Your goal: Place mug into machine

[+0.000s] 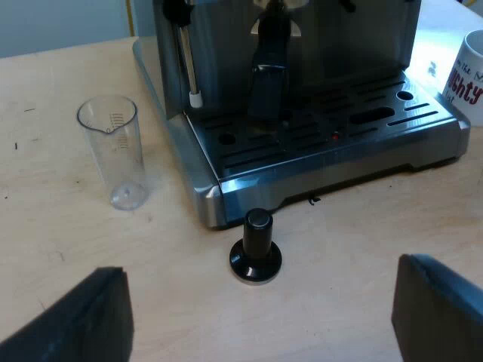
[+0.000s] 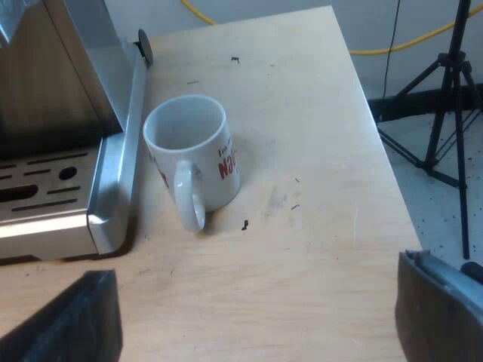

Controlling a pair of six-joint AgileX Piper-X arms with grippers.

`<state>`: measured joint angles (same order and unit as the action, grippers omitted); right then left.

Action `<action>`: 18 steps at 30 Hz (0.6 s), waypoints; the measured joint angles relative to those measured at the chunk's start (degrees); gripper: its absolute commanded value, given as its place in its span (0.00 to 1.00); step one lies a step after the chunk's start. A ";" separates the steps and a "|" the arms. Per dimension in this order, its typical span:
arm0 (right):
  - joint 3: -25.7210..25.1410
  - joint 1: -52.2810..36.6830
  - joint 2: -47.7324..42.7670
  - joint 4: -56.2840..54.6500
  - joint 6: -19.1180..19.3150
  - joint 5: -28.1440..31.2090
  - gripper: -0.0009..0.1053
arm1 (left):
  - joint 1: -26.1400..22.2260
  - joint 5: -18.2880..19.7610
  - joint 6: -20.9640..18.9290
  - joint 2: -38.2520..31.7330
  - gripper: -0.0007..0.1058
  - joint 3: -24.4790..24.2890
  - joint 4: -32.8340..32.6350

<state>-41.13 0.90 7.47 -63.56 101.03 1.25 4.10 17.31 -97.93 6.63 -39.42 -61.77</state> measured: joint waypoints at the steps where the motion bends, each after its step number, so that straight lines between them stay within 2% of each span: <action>1: -1.11 0.00 0.89 -0.45 0.00 0.00 0.81 | 0.18 0.12 0.00 0.98 0.68 -0.86 0.01; 9: -4.59 0.00 6.54 -1.43 0.00 -1.25 0.81 | 5.11 1.50 -0.18 6.50 0.68 -5.57 0.13; 13: -5.35 0.00 9.71 -2.02 0.00 -3.60 0.81 | 7.37 3.77 -0.18 9.56 0.68 -7.70 0.13; 18: -6.36 0.00 12.84 -1.99 0.00 -4.89 0.81 | 7.99 7.43 -0.18 12.81 0.68 -9.22 1.58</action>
<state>-47.49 0.90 20.30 -65.55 101.03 -3.64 12.09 24.74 -98.11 19.44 -48.64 -60.19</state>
